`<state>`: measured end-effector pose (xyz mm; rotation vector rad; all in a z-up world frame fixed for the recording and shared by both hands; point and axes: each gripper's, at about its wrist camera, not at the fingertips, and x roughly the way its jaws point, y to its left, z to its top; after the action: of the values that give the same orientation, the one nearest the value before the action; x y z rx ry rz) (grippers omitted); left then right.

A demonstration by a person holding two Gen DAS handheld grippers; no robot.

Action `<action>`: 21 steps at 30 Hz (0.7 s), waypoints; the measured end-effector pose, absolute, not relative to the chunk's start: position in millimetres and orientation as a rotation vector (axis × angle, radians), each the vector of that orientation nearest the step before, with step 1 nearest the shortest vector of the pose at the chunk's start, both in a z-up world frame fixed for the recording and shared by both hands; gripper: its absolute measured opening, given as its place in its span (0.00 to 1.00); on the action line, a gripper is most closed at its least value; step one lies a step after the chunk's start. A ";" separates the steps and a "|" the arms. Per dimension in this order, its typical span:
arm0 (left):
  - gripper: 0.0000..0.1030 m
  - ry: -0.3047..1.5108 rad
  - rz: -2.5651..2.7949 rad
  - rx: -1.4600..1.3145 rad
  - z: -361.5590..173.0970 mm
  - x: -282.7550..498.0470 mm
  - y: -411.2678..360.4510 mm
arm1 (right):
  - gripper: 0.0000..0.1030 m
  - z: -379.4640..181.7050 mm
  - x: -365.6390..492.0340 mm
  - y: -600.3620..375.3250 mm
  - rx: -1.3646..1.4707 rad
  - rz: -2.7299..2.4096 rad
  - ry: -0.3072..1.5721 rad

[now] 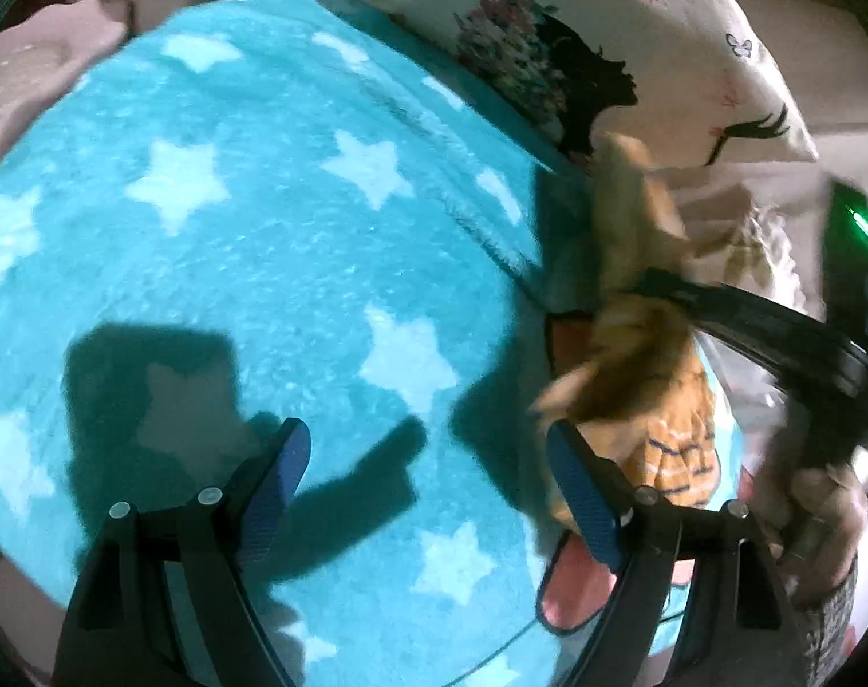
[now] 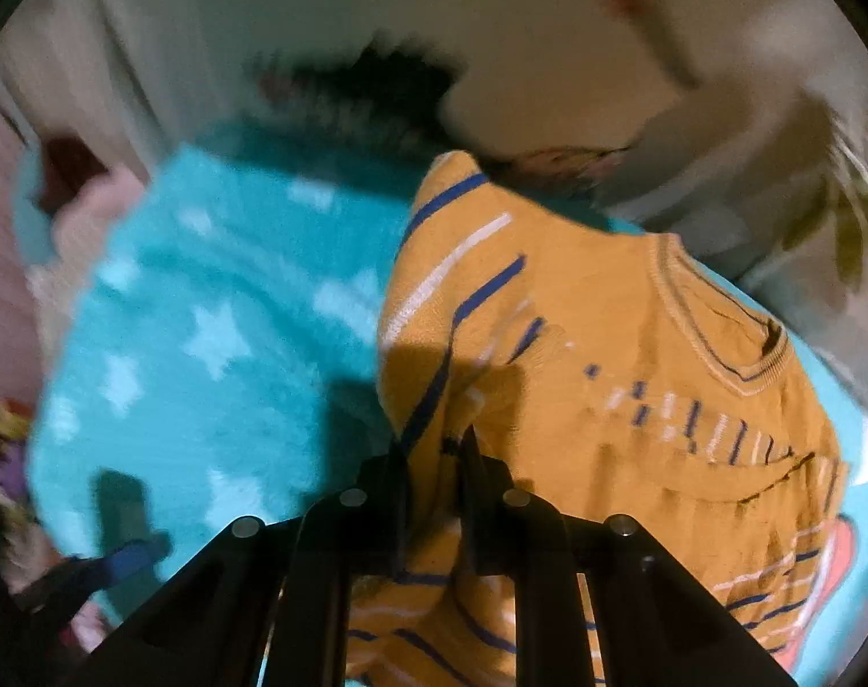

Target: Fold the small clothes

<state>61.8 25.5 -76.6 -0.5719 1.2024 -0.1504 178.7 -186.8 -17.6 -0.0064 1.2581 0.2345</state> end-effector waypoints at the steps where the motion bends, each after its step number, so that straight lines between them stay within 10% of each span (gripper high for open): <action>1: 0.81 1.201 -0.136 -0.569 -74.2 60.4 19.1 | 0.14 -6.6 175.2 -204.9 0.042 0.247 1.230; 21: 0.81 1.240 -0.383 -0.221 -74.4 56.8 -254.0 | 0.17 -71.3 74.6 -541.5 0.678 0.085 1.130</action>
<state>56.8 -254.0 -74.4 -0.2212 1.2398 -0.3831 74.6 -541.5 -71.3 0.6780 1.1297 0.0847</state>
